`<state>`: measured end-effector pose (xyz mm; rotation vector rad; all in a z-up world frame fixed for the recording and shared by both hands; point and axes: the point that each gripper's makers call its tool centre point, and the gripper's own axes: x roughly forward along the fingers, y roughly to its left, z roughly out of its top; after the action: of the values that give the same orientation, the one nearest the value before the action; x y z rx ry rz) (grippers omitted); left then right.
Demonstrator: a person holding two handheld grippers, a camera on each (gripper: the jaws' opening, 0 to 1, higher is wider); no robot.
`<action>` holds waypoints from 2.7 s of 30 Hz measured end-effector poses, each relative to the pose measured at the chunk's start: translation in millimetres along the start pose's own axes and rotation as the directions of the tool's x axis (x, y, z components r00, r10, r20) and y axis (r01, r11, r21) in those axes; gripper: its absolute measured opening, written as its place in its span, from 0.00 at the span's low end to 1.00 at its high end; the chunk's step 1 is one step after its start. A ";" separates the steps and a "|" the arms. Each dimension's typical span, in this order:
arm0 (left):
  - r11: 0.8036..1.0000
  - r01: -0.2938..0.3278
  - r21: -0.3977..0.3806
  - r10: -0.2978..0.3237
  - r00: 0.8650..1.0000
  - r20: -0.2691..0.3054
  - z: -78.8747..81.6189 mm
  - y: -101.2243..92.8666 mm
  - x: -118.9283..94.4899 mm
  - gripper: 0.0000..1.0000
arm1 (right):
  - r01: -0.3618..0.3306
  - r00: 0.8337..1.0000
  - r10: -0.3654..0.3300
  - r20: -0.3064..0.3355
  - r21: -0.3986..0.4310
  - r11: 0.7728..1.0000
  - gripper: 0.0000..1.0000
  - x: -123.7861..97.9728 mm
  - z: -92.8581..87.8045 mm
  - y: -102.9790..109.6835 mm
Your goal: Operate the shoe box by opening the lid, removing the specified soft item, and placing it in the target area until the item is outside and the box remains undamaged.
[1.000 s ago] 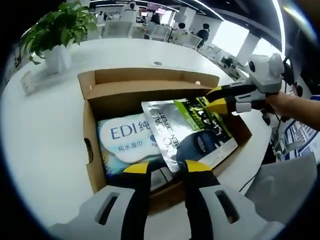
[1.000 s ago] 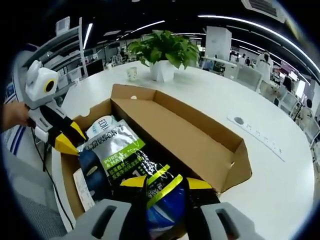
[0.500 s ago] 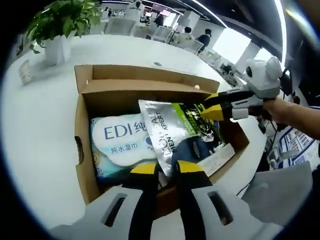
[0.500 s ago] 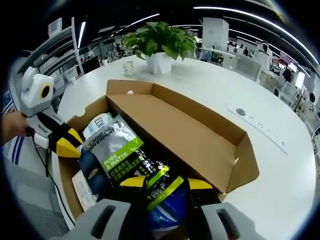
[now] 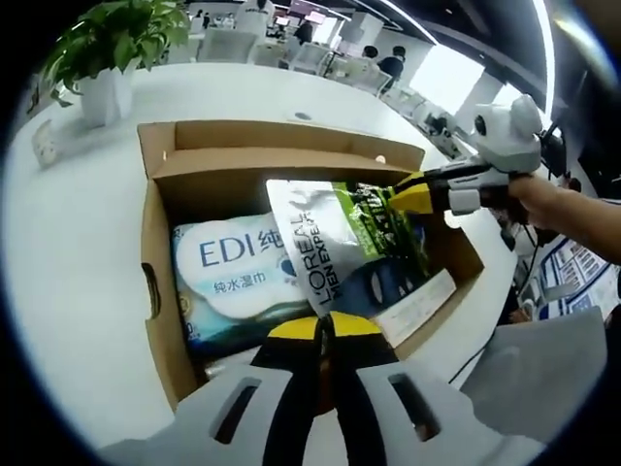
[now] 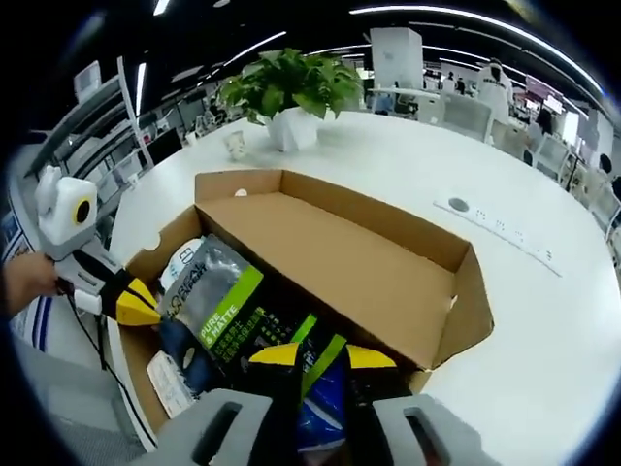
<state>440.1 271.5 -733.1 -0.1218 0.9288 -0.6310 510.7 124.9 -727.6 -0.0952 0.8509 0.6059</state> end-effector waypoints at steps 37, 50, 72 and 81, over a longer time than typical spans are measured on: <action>1.000 -0.008 -0.003 0.008 1.000 0.030 12.5 -4.3 -13.1 0.00 | -0.066 0.989 0.060 0.134 0.042 0.997 0.00 -21.2 27.9 14.7; 0.999 -0.007 0.036 0.005 0.999 0.047 25.7 -15.9 -23.8 0.00 | -0.060 0.984 0.052 0.170 0.043 0.997 0.00 -41.5 39.3 13.6; 0.994 0.045 0.104 -0.050 0.997 0.050 45.3 -50.5 -25.8 0.00 | -0.038 0.980 0.024 0.199 0.069 0.997 0.00 -80.9 37.5 -5.0; 0.988 0.077 0.136 -0.083 0.996 0.037 51.7 -68.4 -17.5 0.00 | -0.014 0.977 -0.005 0.212 0.087 0.996 0.00 -97.7 33.4 -19.2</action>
<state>441.6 216.8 -664.8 -0.0521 0.8411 -0.7607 494.6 74.2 -637.1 0.0513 0.6700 0.5708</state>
